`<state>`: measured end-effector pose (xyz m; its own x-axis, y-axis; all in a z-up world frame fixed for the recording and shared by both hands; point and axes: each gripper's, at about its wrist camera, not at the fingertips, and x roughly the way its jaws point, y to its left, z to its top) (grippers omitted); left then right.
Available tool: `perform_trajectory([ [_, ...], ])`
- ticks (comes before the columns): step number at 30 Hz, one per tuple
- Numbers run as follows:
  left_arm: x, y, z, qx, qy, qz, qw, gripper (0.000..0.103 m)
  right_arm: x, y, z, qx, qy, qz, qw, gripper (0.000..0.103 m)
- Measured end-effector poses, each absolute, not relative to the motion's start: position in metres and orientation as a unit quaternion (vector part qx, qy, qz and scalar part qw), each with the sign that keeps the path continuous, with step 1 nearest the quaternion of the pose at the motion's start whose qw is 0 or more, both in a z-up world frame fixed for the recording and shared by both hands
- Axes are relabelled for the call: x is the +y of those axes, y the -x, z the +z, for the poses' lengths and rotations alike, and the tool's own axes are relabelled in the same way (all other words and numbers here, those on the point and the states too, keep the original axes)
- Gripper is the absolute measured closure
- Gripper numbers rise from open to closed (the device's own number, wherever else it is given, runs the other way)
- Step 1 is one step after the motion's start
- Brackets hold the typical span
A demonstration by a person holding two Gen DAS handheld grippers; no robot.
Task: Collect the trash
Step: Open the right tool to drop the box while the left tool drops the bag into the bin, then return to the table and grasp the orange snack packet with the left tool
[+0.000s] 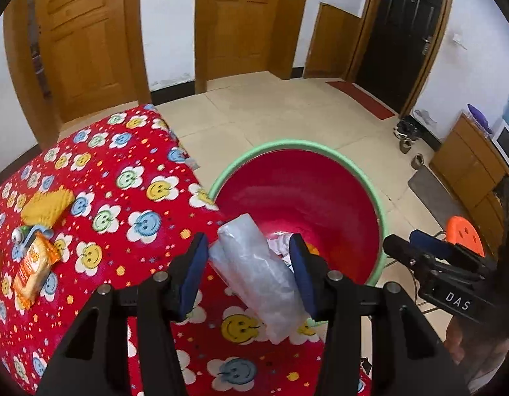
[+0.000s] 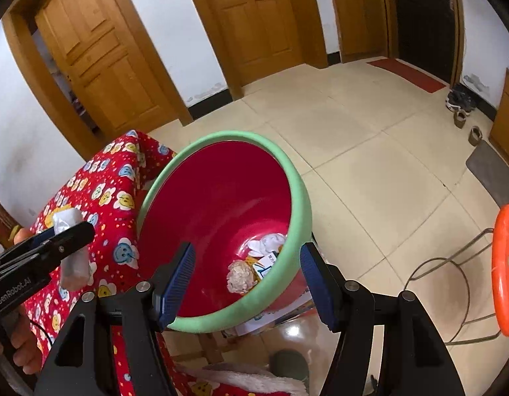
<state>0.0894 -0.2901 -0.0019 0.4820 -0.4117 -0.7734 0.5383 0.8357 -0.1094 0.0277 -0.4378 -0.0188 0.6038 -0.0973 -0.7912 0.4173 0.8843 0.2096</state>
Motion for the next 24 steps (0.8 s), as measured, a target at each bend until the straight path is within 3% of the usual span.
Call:
perform_trajectory([
  [6,-0.296,-0.084,0.004,0.416,-0.074,-0.293,0.858,0.042,-0.438,-0.024,-0.018,0.418,-0.193,-0.144,0.876,0.036],
  [24,-0.231,-0.094,0.013,0.421,-0.062,-0.221,0.878,0.041,-0.403,-0.026,-0.004,0.411,-0.197,-0.101,0.884,0.030],
])
